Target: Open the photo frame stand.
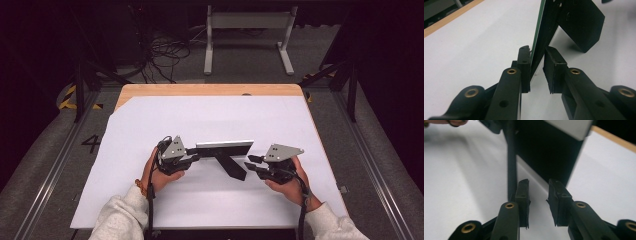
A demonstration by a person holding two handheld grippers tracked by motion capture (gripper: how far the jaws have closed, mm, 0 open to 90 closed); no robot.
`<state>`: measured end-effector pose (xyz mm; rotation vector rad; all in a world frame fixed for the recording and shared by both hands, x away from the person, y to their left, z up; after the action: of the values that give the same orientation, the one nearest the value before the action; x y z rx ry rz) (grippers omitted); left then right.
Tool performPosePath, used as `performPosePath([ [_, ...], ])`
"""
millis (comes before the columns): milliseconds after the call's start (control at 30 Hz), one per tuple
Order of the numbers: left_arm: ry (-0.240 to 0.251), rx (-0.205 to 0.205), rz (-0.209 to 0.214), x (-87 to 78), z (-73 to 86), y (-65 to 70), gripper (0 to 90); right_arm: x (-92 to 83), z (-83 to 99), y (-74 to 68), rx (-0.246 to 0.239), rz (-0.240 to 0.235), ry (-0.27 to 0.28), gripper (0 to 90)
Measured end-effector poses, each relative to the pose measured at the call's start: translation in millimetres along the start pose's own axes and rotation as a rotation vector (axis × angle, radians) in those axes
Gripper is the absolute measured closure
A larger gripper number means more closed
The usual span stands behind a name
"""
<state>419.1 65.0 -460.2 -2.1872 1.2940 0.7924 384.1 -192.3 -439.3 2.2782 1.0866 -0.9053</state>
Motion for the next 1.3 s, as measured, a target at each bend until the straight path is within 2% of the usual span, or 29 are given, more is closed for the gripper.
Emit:
performPosePath([
  [33,-0.002,-0.001,-0.001,0.2,0.2,-0.3,76.9,-1.9,0.1,3.6,0.005,0.029,0.003,72.7],
  [133,-0.008,-0.005,0.000,1.5,0.9,-0.7,77.3,-2.7,1.6,12.8,0.043,0.067,0.020,77.3],
  [233,-0.012,-0.007,-0.001,2.3,1.0,-0.9,77.4,0.5,3.8,18.0,0.070,0.088,0.028,80.0],
  [300,-0.012,-0.008,0.001,2.3,1.2,-0.9,77.5,2.3,3.9,19.3,0.068,0.101,0.028,80.1],
  [533,-0.014,-0.007,0.000,3.4,0.9,-0.6,77.5,5.8,0.7,20.2,0.072,0.079,0.049,77.0],
  [733,-0.011,-0.010,0.008,3.5,1.4,-1.3,77.4,11.9,-4.2,21.0,0.078,0.089,0.046,75.1],
  [1067,-0.007,-0.020,0.016,5.1,2.1,-1.5,77.3,15.7,-5.5,22.1,0.077,0.097,0.050,77.0],
  [1300,-0.005,-0.023,0.016,6.1,2.3,-1.1,76.9,17.3,-5.9,22.5,0.080,0.069,0.053,78.1],
])
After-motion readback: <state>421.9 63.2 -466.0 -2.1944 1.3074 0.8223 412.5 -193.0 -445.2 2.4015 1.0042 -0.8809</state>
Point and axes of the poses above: each handheld gripper's, and its own axes: x roughly forward along the jaws, z roughly out of its underside, y roughly to its right, the point moved 6 cm from there along x, roughly forward along the jaws, and after that the axes turned 13 degrees about -y, right-handed, at the moved point
